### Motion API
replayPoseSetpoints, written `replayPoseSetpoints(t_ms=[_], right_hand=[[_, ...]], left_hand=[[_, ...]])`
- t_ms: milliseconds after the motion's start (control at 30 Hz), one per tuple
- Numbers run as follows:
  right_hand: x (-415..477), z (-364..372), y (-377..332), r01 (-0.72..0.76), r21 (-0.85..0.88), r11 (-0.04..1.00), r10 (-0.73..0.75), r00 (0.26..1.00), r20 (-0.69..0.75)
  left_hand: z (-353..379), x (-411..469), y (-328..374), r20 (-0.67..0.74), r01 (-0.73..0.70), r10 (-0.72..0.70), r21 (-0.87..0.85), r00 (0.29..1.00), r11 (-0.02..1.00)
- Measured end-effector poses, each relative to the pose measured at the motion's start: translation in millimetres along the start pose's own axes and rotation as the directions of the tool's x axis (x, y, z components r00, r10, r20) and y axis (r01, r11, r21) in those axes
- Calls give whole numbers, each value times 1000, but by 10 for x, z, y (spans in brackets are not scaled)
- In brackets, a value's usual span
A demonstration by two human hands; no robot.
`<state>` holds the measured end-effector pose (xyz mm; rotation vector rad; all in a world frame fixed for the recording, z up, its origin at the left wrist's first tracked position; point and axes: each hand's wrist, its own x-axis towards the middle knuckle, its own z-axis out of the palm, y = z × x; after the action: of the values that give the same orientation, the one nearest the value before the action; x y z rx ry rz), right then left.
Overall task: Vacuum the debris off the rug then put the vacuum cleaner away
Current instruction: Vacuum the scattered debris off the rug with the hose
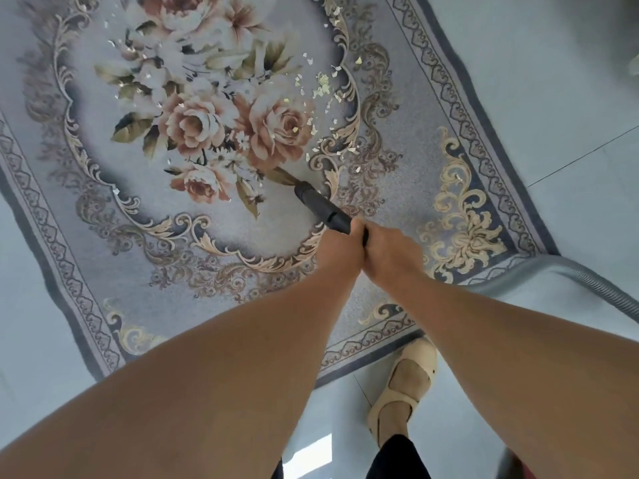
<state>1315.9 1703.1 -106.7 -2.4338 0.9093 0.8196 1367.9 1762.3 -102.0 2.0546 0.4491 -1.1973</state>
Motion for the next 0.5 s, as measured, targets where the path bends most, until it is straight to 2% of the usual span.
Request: replayPoseSetpoints(t_ms=[100,200,500], right_hand=[[-79,-74,116,-9,-45,999,10,1000,15],[-72,-54,-40,10,-67,998,-8,1000,18],[222,224,-1220,111,53,992,-113,993,31]], left_hand=[[122,-57,-9,30,19,-18,-32,999,999],[-1,-34,-73,-8,35,-36,-52,999,998],[-1107,426,-193,-193,4,5,45,981,999]])
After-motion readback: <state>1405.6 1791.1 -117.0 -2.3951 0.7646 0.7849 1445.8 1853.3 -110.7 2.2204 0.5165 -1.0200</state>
